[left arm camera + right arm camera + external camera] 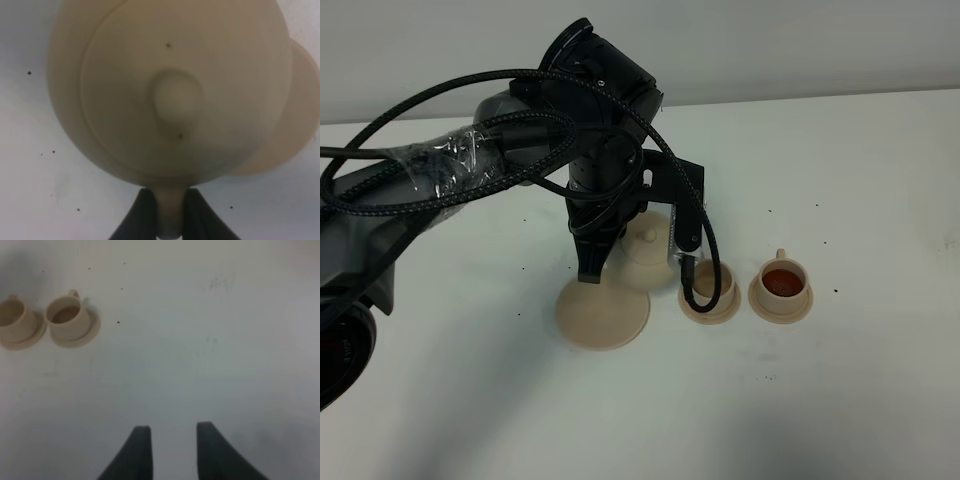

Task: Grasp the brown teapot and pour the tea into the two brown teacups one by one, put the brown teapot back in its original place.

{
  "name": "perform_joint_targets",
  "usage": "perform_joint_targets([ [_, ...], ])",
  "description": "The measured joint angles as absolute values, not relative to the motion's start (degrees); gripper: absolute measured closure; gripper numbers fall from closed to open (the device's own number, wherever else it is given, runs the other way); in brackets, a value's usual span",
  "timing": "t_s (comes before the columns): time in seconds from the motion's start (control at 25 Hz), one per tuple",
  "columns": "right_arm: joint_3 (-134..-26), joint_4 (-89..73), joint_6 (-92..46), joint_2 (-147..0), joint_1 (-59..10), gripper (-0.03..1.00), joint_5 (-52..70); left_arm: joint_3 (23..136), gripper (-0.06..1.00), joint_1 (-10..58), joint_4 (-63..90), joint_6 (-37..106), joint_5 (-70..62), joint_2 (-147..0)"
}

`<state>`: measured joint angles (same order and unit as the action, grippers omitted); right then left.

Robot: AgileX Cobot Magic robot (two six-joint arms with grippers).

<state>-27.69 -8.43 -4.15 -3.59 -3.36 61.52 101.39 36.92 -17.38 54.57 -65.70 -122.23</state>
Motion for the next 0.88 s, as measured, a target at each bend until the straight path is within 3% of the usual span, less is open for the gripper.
perform_joint_targets([
  [0.88, -27.7, -8.4, -4.2, -3.6, -3.4, 0.73, 61.5, 101.4, 0.82, 36.9, -17.0, 49.6, -61.8, -122.3],
])
